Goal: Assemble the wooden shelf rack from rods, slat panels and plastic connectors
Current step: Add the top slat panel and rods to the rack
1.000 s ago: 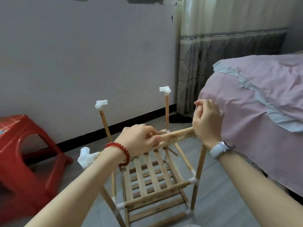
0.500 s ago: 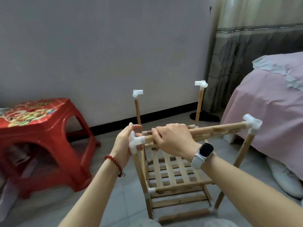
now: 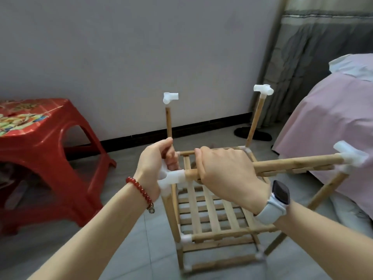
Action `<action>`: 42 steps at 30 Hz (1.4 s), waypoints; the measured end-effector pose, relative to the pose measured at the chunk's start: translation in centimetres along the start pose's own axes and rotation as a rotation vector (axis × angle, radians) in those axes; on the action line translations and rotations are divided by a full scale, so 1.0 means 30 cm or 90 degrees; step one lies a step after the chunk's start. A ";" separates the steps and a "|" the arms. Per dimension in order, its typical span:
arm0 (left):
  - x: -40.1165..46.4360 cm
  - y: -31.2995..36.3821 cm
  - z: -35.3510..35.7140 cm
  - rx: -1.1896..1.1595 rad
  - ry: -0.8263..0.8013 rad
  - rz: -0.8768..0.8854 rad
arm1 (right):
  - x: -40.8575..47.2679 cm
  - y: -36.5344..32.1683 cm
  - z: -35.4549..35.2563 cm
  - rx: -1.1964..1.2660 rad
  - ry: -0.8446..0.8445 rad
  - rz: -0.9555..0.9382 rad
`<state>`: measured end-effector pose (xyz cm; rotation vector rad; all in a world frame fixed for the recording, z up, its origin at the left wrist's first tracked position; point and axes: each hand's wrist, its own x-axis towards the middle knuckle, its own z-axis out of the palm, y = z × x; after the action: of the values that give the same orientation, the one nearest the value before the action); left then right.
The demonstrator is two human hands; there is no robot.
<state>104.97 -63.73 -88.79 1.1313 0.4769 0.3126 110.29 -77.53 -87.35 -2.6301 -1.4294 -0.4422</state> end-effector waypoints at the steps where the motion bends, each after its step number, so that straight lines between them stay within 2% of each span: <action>1: 0.000 -0.002 0.002 -0.001 0.002 0.002 | 0.001 -0.002 0.008 -0.019 0.015 0.006; 6: 0.012 -0.002 0.010 0.010 0.014 0.006 | 0.031 -0.013 0.031 -0.045 0.141 0.083; 8: 0.021 0.004 0.017 0.014 0.013 0.005 | 0.034 -0.006 0.044 -0.038 0.162 0.064; 11: 0.022 0.005 0.022 0.046 0.029 0.003 | 0.035 0.001 0.053 -0.019 0.134 0.056; 17: -0.055 -0.032 0.034 0.088 0.027 0.041 | -0.026 0.034 0.047 0.050 0.183 -0.027; 22: -0.131 -0.075 0.111 0.294 -0.064 0.145 | -0.075 0.186 0.025 0.113 0.196 -0.115; 25: -0.187 -0.121 0.183 0.425 -0.140 0.188 | -0.131 0.323 0.012 0.200 0.198 -0.079; 30: -0.148 -0.152 0.235 0.629 -0.104 0.373 | -0.225 0.511 -0.044 0.213 0.053 0.043; 35: -0.042 -0.164 0.277 0.821 -0.035 0.446 | -0.314 0.645 -0.147 0.173 -0.103 0.165; 40: -0.001 -0.099 0.300 0.989 0.059 0.611 | -0.284 0.657 -0.201 0.020 -0.288 0.269; 42: 0.003 -0.074 0.269 1.017 0.129 0.697 | -0.239 0.614 -0.219 -0.033 -0.330 0.276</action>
<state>109.19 -70.91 -88.10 2.9238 0.1492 1.0975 120.70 -94.93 -82.62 -3.1203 -0.8832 0.2709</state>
